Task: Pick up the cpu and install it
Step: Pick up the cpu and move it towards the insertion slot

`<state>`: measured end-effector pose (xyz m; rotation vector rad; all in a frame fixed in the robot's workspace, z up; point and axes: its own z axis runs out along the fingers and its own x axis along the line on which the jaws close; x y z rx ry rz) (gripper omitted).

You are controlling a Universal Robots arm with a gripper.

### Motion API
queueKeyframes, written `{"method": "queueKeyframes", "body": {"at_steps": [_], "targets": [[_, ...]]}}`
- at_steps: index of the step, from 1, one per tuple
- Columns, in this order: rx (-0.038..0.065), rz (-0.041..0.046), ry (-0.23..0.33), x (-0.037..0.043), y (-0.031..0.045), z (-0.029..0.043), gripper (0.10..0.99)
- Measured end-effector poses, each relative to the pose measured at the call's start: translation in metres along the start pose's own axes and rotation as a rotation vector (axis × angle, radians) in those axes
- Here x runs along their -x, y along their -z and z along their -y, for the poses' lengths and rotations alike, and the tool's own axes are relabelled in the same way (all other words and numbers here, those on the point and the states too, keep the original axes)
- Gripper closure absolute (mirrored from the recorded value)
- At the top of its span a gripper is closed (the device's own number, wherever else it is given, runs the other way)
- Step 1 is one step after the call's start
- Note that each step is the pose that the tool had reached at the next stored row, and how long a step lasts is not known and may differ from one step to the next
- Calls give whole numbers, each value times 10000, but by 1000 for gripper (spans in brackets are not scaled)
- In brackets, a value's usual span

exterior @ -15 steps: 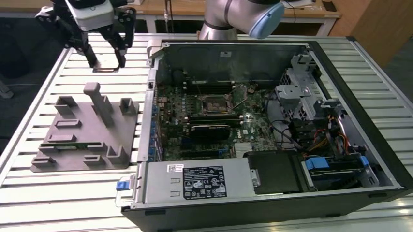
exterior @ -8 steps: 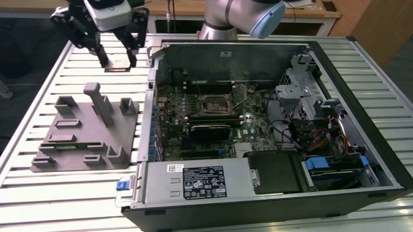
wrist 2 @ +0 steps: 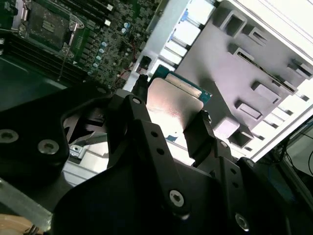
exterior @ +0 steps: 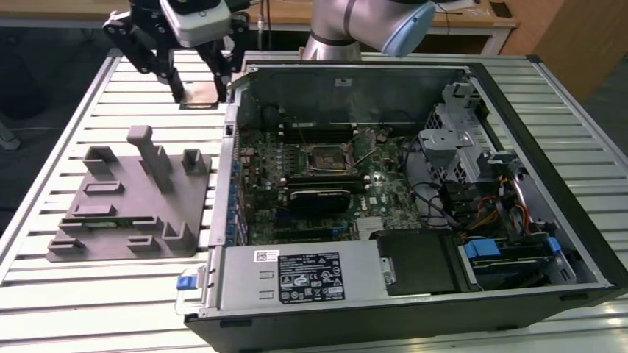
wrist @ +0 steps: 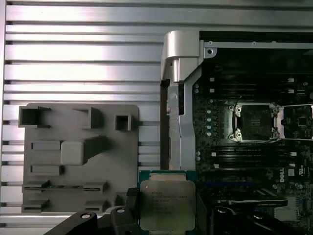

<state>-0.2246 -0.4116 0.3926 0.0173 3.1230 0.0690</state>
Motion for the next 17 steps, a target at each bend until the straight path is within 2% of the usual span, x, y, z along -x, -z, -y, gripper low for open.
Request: {"method": "queueKeyframes", "body": {"at_steps": [7,17], "targets": [[1,1,0,216,-4,-2,541],[1,0,1,602,-11,-7,541]]}}
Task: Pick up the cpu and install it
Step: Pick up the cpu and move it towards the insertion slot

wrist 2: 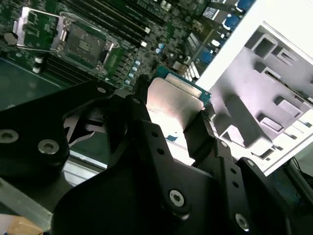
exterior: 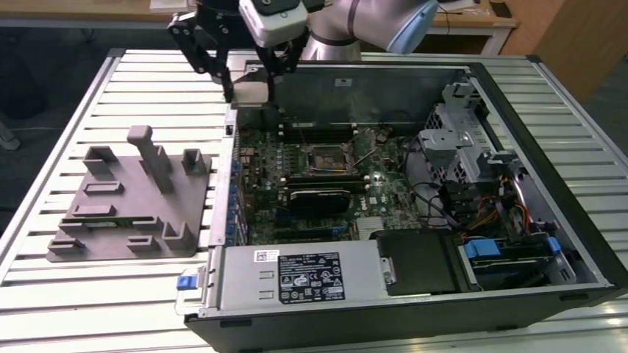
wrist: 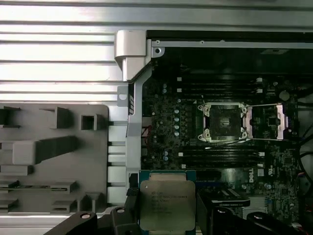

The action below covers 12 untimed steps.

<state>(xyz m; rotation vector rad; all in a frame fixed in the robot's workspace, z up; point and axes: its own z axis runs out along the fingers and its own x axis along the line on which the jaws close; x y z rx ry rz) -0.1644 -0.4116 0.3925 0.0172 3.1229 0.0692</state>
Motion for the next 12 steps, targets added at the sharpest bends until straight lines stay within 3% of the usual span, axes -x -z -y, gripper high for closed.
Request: {"method": "queueKeyframes", "body": {"at_steps": [12], "targets": [[-1,0,-2,455,-8,-5,541]]}}
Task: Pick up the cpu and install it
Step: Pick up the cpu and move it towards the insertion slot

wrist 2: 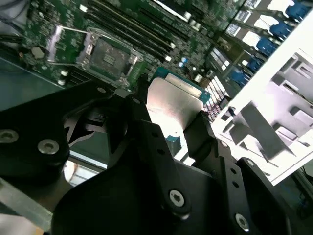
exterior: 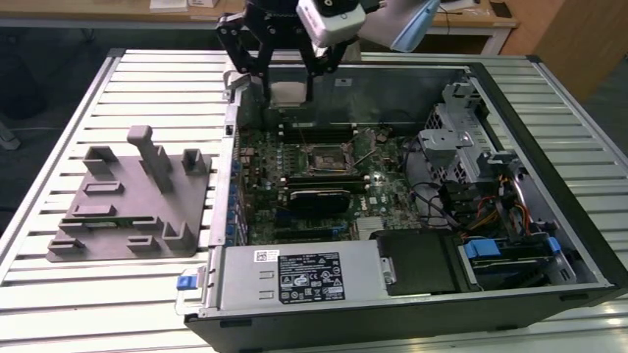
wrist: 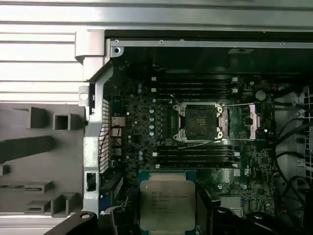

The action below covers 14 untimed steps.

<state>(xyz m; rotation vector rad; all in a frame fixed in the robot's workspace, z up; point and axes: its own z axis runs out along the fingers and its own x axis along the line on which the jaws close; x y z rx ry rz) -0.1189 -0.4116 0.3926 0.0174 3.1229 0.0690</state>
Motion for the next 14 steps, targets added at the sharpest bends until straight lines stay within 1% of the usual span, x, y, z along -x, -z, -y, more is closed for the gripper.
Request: {"method": "queueKeyframes", "body": {"at_steps": [6,11,13,14], "targets": [[1,0,2,227,-5,-3,541],[1,0,1,400,-8,-4,541],[0,0,1,442,-8,-5,541],[0,0,2,449,-8,-4,541]]}}
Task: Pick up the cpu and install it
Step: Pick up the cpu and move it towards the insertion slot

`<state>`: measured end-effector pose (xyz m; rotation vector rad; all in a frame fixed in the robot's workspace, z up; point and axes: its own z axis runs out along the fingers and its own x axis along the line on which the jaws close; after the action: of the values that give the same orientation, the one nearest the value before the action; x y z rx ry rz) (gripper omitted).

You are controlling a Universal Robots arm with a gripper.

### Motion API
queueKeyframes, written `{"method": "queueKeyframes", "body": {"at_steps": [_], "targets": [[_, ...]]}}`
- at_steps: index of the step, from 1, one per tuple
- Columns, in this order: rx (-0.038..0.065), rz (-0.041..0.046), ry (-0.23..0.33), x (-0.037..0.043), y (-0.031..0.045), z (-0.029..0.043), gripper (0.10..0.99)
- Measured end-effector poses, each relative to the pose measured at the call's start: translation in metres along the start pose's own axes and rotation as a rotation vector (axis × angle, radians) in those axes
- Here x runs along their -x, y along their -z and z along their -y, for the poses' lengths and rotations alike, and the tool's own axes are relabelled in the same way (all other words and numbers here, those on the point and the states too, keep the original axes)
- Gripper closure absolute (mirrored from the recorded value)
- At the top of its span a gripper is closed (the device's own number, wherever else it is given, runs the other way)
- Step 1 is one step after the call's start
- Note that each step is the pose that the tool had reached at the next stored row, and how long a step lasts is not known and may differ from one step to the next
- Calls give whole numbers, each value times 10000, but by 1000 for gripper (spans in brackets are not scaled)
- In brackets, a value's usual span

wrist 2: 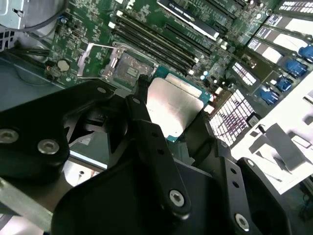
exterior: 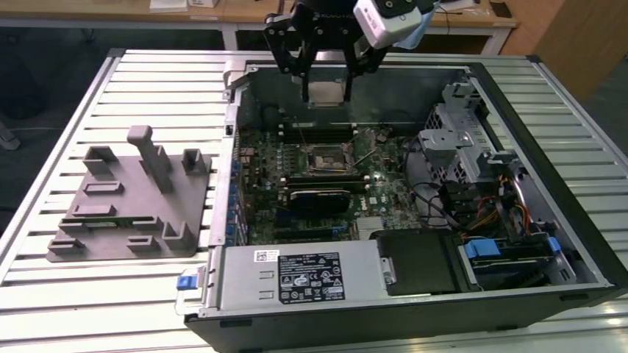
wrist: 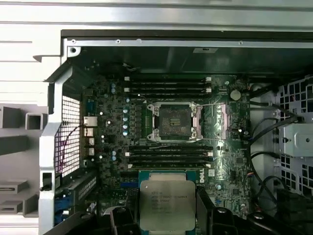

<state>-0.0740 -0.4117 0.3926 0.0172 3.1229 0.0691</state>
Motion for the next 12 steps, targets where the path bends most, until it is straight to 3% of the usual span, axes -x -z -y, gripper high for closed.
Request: {"method": "queueKeyframes", "body": {"at_steps": [6,12], "targets": [[3,1,0,6,-6,-1,541],[0,0,0,44,-70,2,541]]}}
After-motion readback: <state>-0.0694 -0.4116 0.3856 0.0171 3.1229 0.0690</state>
